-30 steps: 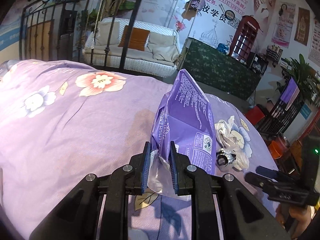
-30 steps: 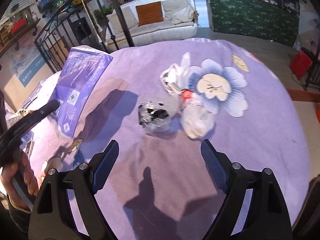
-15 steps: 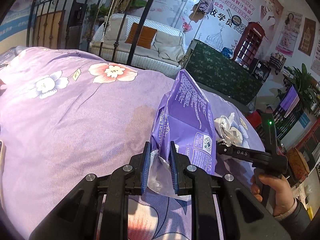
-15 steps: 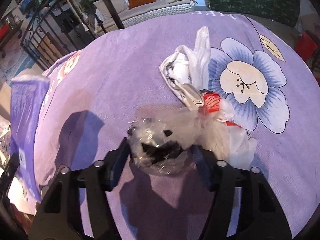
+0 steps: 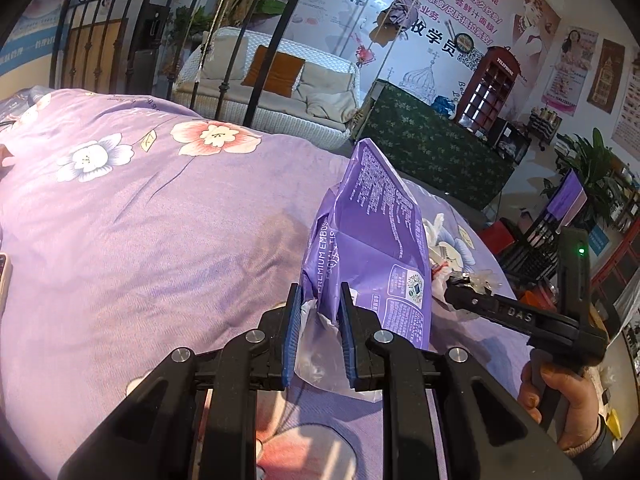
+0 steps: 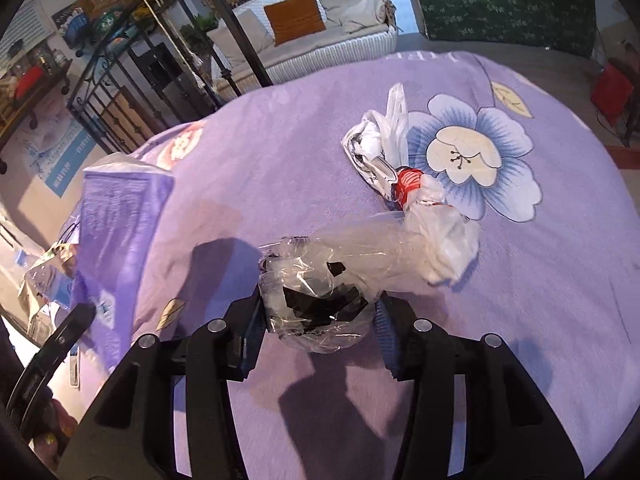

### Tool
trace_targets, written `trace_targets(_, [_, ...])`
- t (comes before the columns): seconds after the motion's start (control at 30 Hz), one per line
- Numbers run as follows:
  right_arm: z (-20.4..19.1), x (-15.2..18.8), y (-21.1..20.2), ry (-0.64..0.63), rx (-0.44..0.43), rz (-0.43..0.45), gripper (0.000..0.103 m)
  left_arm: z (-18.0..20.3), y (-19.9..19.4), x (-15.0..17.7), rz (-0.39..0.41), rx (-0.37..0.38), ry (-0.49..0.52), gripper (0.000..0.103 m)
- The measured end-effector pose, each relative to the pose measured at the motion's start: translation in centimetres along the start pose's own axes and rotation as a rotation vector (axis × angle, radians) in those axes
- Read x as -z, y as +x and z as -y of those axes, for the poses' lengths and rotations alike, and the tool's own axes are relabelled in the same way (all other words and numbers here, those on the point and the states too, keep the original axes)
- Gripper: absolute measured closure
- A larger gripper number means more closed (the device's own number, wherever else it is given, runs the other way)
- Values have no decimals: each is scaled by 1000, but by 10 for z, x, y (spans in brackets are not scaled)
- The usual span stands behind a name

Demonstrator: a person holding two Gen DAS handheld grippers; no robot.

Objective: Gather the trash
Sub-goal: 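Carry the clear plastic bag over the black bin with the right tool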

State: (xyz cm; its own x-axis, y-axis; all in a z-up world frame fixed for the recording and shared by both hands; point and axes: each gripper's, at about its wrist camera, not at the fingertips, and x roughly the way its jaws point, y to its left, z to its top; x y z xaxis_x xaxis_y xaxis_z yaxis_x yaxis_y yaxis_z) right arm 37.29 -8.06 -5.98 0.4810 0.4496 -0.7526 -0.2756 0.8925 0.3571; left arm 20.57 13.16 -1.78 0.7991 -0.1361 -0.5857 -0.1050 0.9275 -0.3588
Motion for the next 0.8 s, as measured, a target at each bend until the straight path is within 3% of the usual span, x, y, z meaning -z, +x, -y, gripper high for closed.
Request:
trace_targets(0.3, [3,54,-75,-18,35,128,55,33,-16,19,-4,74,60,85])
trace_targets(0.8, [70,143,-180,115,165,278,55,111,-27,49,-21,254,207,85])
